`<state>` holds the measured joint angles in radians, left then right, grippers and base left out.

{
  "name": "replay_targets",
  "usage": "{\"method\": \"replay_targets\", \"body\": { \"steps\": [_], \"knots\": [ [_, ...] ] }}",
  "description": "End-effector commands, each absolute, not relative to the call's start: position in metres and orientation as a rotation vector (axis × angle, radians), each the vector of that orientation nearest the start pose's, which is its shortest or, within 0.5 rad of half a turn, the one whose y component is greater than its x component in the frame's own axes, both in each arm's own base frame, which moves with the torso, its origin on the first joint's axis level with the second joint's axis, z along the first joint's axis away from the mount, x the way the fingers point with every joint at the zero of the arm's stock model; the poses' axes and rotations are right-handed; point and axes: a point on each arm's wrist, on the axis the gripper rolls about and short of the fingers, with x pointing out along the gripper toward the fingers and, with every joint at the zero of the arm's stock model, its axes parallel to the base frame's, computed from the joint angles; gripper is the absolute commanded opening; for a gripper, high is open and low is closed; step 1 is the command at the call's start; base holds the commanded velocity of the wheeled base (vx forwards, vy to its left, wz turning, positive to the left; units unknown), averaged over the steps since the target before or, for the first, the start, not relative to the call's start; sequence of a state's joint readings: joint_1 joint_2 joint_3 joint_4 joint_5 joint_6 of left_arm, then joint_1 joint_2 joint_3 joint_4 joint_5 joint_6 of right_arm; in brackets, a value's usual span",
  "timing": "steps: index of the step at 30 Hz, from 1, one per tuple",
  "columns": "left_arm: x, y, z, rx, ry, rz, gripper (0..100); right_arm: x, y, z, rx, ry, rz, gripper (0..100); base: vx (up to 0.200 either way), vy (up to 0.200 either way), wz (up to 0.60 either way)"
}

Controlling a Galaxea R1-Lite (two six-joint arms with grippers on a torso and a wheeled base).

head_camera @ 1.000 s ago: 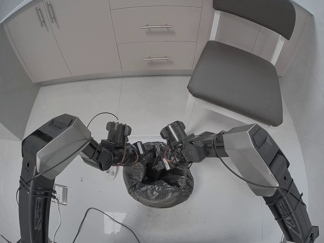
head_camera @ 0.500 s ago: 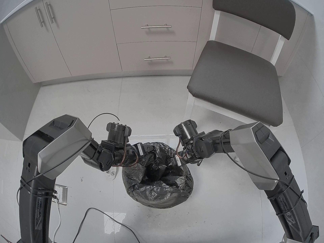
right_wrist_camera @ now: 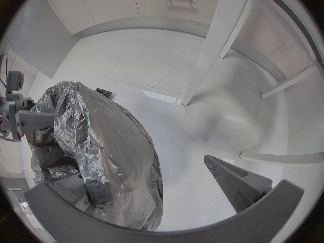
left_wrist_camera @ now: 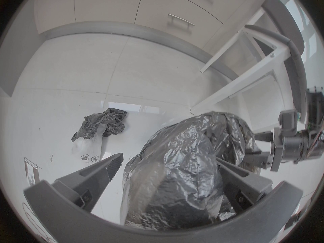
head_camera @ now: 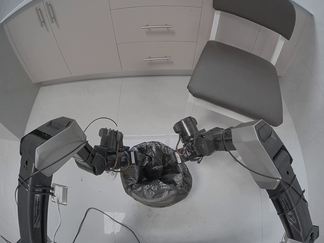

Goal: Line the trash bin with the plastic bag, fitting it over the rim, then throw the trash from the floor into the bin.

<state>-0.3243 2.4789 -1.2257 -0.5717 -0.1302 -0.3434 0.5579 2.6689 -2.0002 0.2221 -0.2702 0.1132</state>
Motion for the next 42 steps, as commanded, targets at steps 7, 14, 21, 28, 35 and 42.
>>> {"method": "replay_targets", "body": {
  "steps": [7, 14, 21, 28, 35, 42],
  "knots": [
    [0.409, -0.142, -0.009, -0.239, 0.704, -0.333, 100, 0.442, 0.266, 0.013, -0.248, 0.807, 0.209, 100, 0.000, 0.000, 0.00],
    [0.401, -0.141, -0.005, -0.236, 0.714, -0.341, 100, 0.440, 0.269, 0.013, -0.249, 0.806, 0.217, 100, 0.000, 0.000, 0.00],
    [0.401, -0.139, -0.017, -0.208, 0.738, -0.344, 100, 0.439, 0.271, 0.013, -0.249, 0.806, 0.219, 100, 0.000, 0.000, 0.00],
    [0.407, -0.135, -0.042, -0.130, 0.763, -0.347, 100, 0.438, 0.273, 0.015, -0.249, 0.802, 0.224, 100, 0.000, 0.000, 0.00],
    [0.417, -0.132, -0.050, -0.131, 0.763, -0.329, 100, 0.438, 0.272, 0.014, -0.249, 0.803, 0.222, 100, 0.000, 0.000, 0.00],
    [0.426, -0.128, -0.055, -0.093, 0.783, -0.230, 100, 0.438, 0.272, 0.013, -0.248, 0.805, 0.221, 100, 0.000, 0.000, 0.00]
  ]
}}
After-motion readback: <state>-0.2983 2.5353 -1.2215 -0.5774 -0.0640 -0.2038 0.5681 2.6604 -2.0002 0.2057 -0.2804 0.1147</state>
